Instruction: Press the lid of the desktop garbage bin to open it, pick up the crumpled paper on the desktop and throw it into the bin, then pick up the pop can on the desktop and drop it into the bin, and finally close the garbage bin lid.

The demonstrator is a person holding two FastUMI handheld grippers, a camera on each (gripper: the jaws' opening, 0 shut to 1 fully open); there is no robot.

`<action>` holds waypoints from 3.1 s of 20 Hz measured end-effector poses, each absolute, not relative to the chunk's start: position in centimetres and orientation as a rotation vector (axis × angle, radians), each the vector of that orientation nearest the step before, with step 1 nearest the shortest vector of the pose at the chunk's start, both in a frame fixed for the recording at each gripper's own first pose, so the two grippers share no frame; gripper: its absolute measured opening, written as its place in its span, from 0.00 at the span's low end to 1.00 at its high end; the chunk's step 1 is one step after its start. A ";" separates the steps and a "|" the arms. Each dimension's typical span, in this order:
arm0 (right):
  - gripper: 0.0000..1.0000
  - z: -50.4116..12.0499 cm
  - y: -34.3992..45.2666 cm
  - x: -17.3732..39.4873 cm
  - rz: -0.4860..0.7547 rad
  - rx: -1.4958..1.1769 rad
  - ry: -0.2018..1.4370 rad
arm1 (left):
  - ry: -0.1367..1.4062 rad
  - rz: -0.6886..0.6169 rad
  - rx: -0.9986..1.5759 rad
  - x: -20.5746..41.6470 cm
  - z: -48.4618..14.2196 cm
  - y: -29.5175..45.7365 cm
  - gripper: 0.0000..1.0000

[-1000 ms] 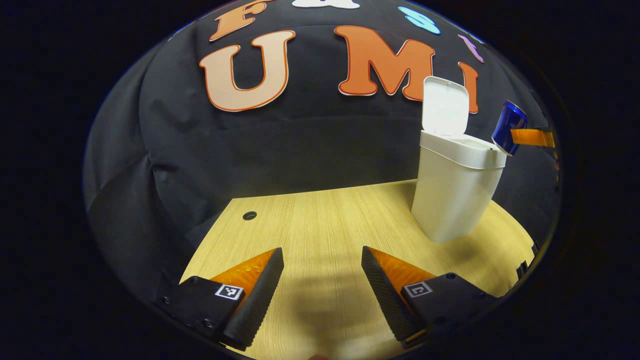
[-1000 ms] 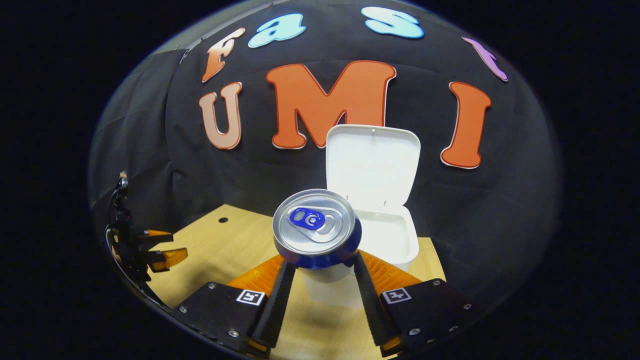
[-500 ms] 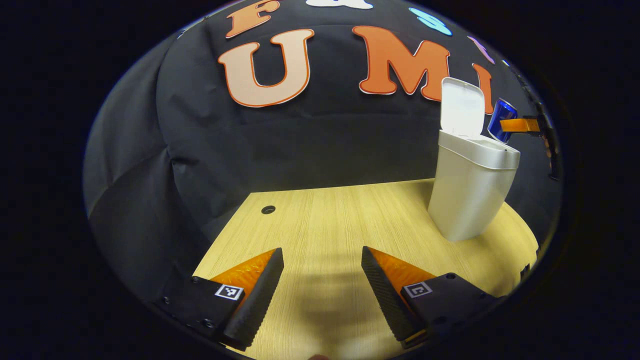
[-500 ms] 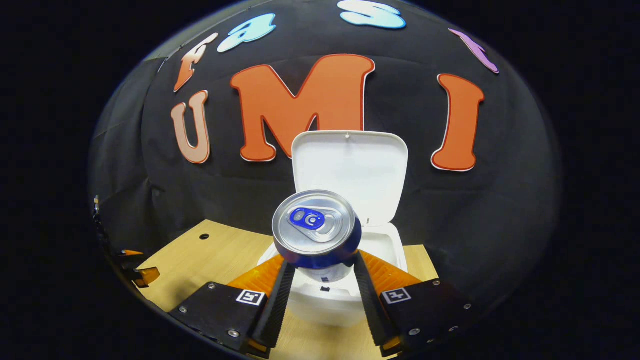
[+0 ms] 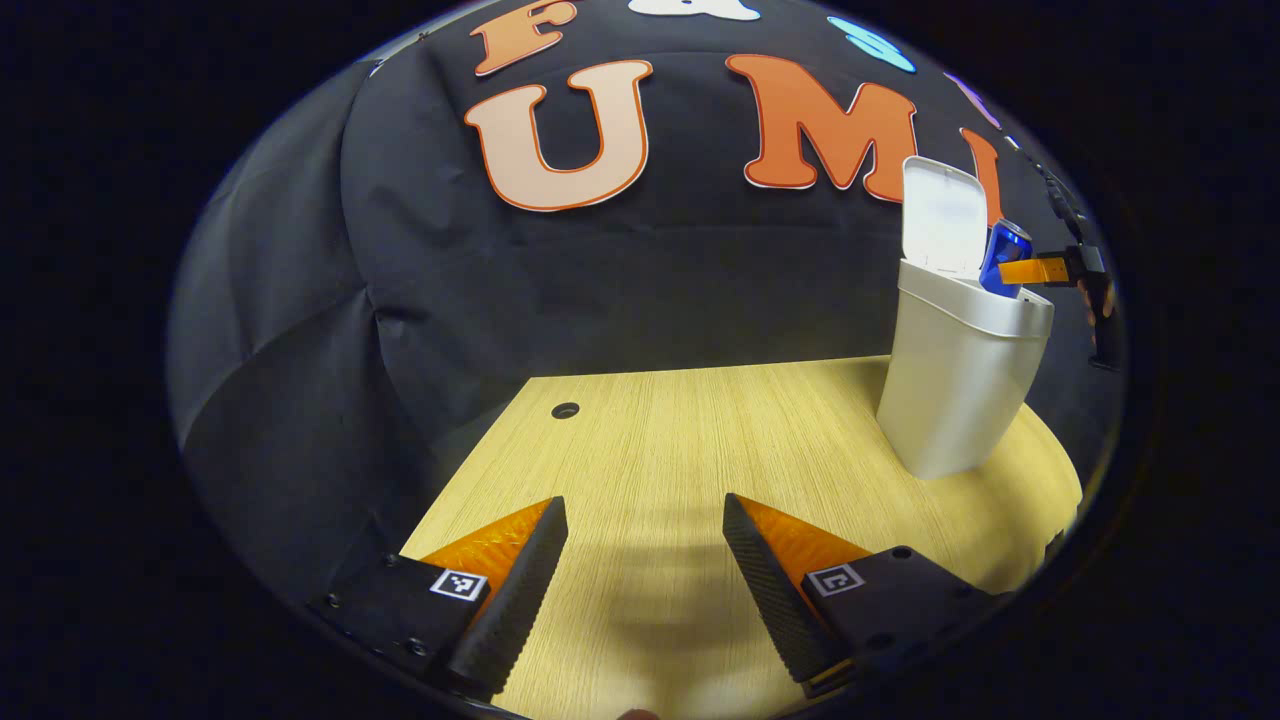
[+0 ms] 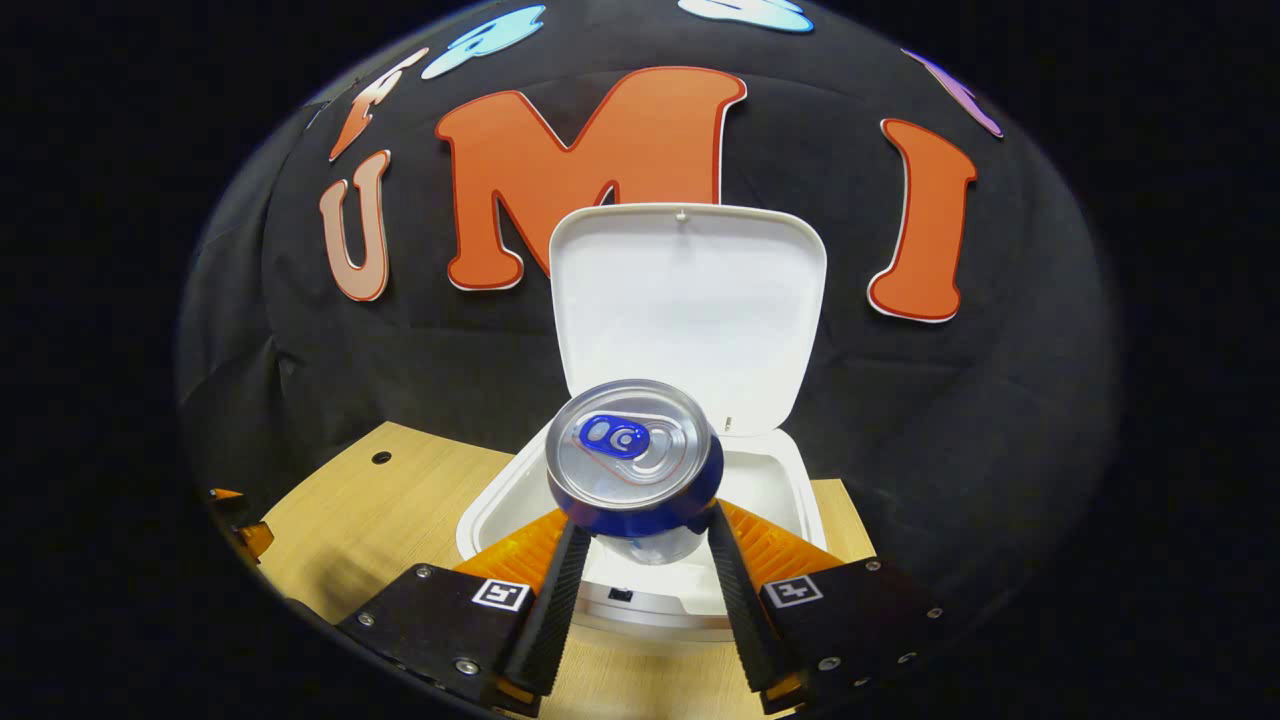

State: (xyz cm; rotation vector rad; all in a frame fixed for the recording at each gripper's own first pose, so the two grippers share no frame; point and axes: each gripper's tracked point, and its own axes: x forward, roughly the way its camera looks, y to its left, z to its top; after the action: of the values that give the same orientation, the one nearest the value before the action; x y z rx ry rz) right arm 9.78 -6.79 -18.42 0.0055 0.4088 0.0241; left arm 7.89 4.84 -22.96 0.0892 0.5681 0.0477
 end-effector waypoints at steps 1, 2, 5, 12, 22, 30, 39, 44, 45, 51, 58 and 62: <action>0.70 -18.8 -6.8 9.9 0.021 0.004 0.416 | 0.566 0.047 0.090 8.0 -23.0 4.7 1.00; 0.70 -19.1 -6.8 10.0 0.020 0.006 0.423 | 0.565 0.045 0.089 7.8 -22.9 4.6 1.00; 0.70 -20.0 -6.8 10.2 0.006 0.009 0.449 | 0.569 0.042 0.083 7.9 -23.1 4.3 1.00; 0.70 -21.2 -6.7 10.5 -0.006 0.071 0.488 | 0.580 0.044 0.079 7.9 -23.4 4.4 1.00; 0.77 -21.4 -6.5 10.8 -0.021 0.085 0.496 | 0.592 0.045 0.067 7.9 -23.6 4.2 0.96; 0.81 -18.5 -6.8 10.9 -0.031 0.077 0.443 | 0.591 0.052 0.058 7.5 -23.7 4.6 1.00; 0.81 -10.6 -7.1 12.8 -0.015 0.047 0.348 | 0.582 0.057 0.064 7.3 -23.7 4.7 1.00; 0.81 -5.9 -8.4 15.1 -0.032 0.020 0.281 | 0.590 0.064 0.071 6.9 -24.2 5.0 1.00; 0.81 -5.1 -8.6 15.5 -0.034 0.017 0.270 | 0.594 0.069 0.071 6.7 -24.5 5.2 1.00; 0.81 -1.1 -8.8 18.1 -0.036 0.015 0.190 | 0.622 0.061 0.109 5.6 -25.6 4.2 1.00; 0.81 1.7 -9.5 21.1 -0.052 0.035 0.132 | 0.636 0.072 0.059 5.6 -25.6 4.0 0.95; 0.81 1.3 -9.7 22.7 -0.050 0.065 0.141 | 0.638 0.104 0.060 5.6 -25.7 4.0 1.00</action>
State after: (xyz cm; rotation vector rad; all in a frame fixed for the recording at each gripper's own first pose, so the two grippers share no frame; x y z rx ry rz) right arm 22.75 -9.71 1.26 0.0646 0.1406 -0.0501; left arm 5.63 4.00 -25.69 0.0598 0.6381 0.1039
